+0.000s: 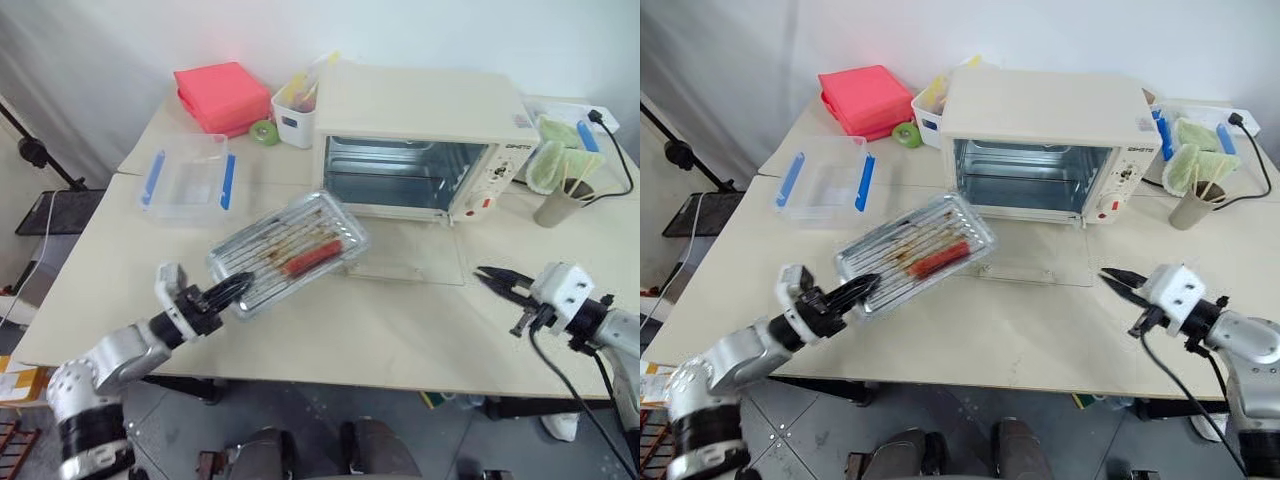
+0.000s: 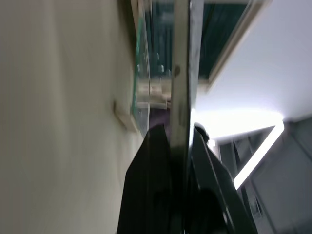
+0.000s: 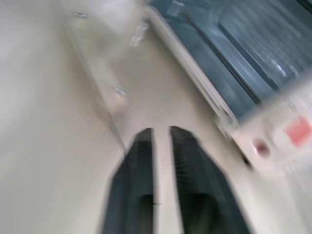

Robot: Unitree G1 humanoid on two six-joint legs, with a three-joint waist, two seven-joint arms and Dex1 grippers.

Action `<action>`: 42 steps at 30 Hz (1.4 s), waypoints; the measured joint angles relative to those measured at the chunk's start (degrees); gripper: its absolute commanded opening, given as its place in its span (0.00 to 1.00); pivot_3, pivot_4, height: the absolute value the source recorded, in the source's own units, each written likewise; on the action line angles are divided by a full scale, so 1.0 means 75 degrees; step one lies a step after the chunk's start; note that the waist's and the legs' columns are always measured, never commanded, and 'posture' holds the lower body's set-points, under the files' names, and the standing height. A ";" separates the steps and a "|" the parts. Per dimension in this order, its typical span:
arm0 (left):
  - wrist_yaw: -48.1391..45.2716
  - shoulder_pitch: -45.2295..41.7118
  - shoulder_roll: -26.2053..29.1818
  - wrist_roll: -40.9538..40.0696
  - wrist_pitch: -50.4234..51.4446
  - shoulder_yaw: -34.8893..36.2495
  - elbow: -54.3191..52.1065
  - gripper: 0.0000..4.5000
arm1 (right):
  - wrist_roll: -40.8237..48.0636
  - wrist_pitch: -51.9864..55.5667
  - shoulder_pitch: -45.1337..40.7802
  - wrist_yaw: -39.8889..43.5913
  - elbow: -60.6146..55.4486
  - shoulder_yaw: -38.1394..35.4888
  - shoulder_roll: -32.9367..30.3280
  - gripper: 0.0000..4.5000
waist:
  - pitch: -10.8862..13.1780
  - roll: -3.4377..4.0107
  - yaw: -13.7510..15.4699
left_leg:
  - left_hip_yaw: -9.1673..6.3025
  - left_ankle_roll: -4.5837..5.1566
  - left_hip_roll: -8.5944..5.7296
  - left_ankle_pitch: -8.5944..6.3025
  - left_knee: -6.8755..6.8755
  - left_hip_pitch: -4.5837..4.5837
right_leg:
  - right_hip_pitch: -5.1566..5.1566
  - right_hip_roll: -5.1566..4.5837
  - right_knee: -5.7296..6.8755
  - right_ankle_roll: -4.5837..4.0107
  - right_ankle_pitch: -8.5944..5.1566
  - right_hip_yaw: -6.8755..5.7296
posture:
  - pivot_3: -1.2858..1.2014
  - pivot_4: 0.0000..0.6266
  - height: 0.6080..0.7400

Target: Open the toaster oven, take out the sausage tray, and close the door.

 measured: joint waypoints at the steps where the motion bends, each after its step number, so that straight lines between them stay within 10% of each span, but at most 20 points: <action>1: -0.0009 0.0170 -0.0060 -0.0004 -0.0162 0.0147 -0.0173 0.00 | 0.0013 0.0124 -0.0047 0.0160 0.0236 0.0035 -0.0023 0.00 | 0.0000 0.0000 0.0013 | -0.0002 0.0000 0.0000 0.0000 0.0000 0.0001 | 0.0000 0.0000 0.0000 -0.0005 -0.0003 -0.0001 | 0.52 0.24 1.00; 18: 0.0906 0.1449 -0.1930 -0.0044 -0.2297 0.0506 -0.2392 0.00 | 0.0026 0.0754 -0.2081 0.1698 0.2788 0.0940 0.0706 0.00 | 0.0001 0.0005 0.0034 | -0.0007 0.0009 -0.0002 -0.0006 -0.0002 0.0003 | 0.0022 0.0002 -0.0036 -0.0004 -0.0002 -0.0007 | 0.52 0.24 1.00; 36: -0.0157 0.1943 -0.0922 -0.0056 -0.1545 0.0489 -0.1866 0.00 | 0.2954 0.3208 -0.2977 0.0087 0.0165 -0.1131 0.1318 0.00 | 0.0003 0.0009 0.0027 | -0.0041 0.0002 0.0000 -0.0012 -0.0019 -0.0011 | 0.0026 0.0001 -0.0066 -0.0008 0.0000 -0.0037 | 0.52 0.24 1.00; 42: -0.0354 0.1389 0.0147 -0.0056 -0.0797 -0.0657 -0.1384 0.00 | 0.2338 0.2900 -0.1235 0.1486 -0.1315 -0.0561 0.0454 0.35 | 0.0004 0.0011 0.0176 | -0.0128 -0.0004 -0.0011 -0.0016 -0.0024 -0.0015 | 0.0093 0.0002 -0.0124 -0.0009 -0.0001 -0.0064 | 0.52 0.24 1.00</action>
